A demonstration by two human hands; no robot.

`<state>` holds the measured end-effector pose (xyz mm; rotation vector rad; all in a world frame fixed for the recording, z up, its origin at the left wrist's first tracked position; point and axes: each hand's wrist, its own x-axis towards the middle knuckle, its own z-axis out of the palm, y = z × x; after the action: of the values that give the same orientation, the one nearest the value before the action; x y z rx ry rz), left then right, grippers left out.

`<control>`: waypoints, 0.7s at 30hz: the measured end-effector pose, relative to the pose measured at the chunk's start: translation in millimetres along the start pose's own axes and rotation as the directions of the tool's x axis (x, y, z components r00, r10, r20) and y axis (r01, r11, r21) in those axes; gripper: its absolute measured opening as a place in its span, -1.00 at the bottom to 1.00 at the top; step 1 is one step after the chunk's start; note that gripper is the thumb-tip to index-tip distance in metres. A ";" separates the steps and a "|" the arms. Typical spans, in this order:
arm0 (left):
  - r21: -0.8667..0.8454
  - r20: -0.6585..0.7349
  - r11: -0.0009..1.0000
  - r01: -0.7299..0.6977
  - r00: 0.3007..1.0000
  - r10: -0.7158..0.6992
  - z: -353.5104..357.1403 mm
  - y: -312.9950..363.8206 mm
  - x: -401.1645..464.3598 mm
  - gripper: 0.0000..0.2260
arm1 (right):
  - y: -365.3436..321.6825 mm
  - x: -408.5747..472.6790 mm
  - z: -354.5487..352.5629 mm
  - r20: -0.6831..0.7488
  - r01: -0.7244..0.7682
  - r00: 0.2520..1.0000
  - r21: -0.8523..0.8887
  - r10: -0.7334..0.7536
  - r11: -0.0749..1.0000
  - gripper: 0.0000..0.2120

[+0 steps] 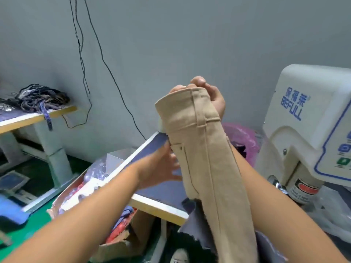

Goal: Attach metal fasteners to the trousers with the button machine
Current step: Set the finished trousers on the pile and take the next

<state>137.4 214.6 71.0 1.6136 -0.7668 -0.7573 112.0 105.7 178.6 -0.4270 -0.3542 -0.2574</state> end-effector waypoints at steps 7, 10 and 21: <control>-0.410 -0.331 0.889 -0.205 0.941 0.064 -43.3 -4.3 37.5 -0.65 | -32.5 55.8 -48.9 -0.104 0.132 0.983 -0.185 -0.153 0.974 -0.61; -0.138 -0.588 0.983 -0.125 0.809 0.020 -83.2 -1.7 57.6 -0.70 | -45.7 77.7 -85.8 -0.338 0.025 0.818 -0.788 -0.466 0.616 -0.81; 0.501 -0.675 0.783 0.368 0.733 0.087 -100.7 -110.1 -6.2 -0.80 | 4.1 -71.6 -173.3 -0.220 -0.207 0.964 -0.973 0.147 -0.101 -0.79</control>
<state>224.6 292.9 -21.5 2.3686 -0.3371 0.0554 96.7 44.3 2.1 -2.0688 0.0554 -0.2188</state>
